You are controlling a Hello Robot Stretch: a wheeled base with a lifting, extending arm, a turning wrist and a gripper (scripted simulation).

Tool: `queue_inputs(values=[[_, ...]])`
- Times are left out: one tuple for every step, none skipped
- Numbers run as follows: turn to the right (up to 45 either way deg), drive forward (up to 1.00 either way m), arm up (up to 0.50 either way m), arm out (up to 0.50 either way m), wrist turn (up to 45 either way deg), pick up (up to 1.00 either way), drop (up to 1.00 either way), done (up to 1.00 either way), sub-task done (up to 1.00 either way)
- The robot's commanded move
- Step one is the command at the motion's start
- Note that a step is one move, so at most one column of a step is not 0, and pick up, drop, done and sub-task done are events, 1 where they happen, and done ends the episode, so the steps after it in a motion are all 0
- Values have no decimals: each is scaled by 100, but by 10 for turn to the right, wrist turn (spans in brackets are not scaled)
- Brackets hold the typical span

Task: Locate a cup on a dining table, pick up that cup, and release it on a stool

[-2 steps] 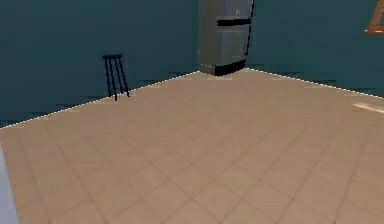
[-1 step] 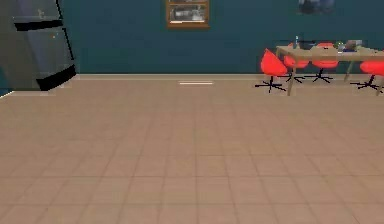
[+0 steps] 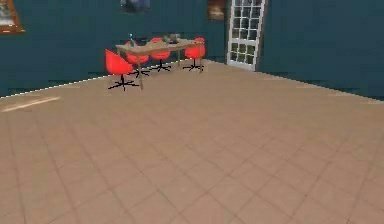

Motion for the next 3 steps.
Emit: queue_inputs(values=[[0, 10, 0, 0, 0, 0, 0, 0, 0], [-150, 0, 0, 0, 0, 0, 0, 0, 0], [0, 100, 0, 0, 0, 0, 0, 0, 0]])
